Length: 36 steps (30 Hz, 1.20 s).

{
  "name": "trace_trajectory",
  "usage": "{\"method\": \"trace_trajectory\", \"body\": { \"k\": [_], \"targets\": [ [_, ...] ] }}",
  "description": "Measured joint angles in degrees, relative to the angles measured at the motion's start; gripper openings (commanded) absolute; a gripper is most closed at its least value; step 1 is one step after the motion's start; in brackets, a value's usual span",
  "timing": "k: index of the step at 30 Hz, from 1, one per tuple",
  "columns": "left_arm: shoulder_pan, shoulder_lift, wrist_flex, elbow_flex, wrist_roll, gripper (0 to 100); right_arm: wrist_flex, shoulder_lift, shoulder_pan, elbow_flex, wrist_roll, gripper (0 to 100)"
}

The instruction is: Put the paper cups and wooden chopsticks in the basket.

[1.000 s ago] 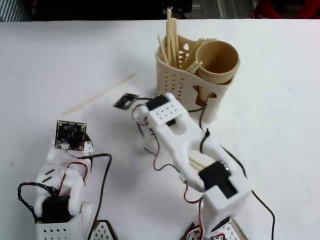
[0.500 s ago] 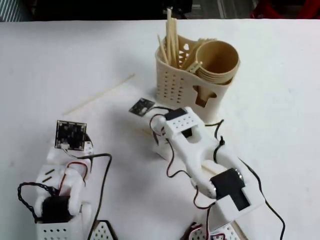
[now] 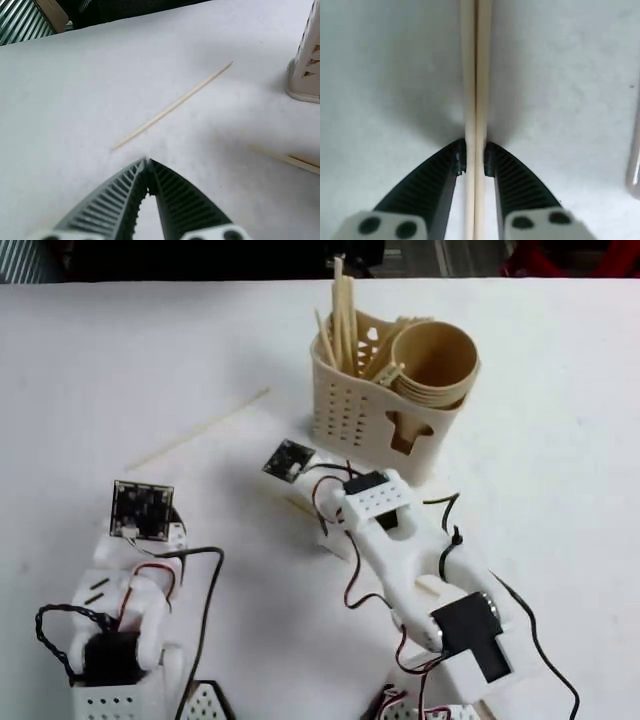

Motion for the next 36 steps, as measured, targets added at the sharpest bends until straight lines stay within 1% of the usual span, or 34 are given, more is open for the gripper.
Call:
{"method": "trace_trajectory", "body": {
  "k": [3,6,10,14,17,20,21,23,25,27,31,34,36],
  "targets": [
    [0.0,0.0,0.0,0.0,0.0,3,0.6,-3.1,0.0,0.5,0.0,1.8],
    [0.0,0.0,0.0,0.0,0.0,3,3.9,-8.3,-0.3,0.9,-0.4,1.8],
    [0.0,0.0,0.0,0.0,0.0,3,8.4,-19.3,-0.6,1.0,-2.9,1.8],
    [0.0,0.0,0.0,0.0,0.0,3,11.1,-29.7,-0.5,1.0,-3.4,1.8],
    [0.0,0.0,0.0,0.0,0.0,3,11.9,-34.6,-0.5,1.2,-3.4,1.8],
    [0.0,0.0,0.0,0.0,0.0,3,13.2,-35.3,-0.5,1.3,-5.9,2.2],
    [0.0,0.0,0.0,0.0,0.0,3,13.8,-35.3,-0.5,1.3,-6.9,3.8],
    [0.0,0.0,0.0,0.0,0.0,3,15.0,-34.2,-1.4,1.3,-8.7,10.4],
    [0.0,0.0,0.0,0.0,0.0,3,16.4,-31.9,-3.9,1.3,-11.3,18.2],
    [0.0,0.0,0.0,0.0,0.0,3,17.1,-29.2,-6.6,1.3,-14.5,22.0],
    [0.0,0.0,0.0,0.0,0.0,3,16.9,-24.3,-13.3,1.3,-20.5,18.1],
    [0.0,0.0,0.0,0.0,0.0,3,13.6,-21.0,-17.2,1.3,-24.0,13.8],
    [0.0,0.0,0.0,0.0,0.0,3,10.7,-18.2,-18.5,1.3,-25.0,11.5]
  ]
}}
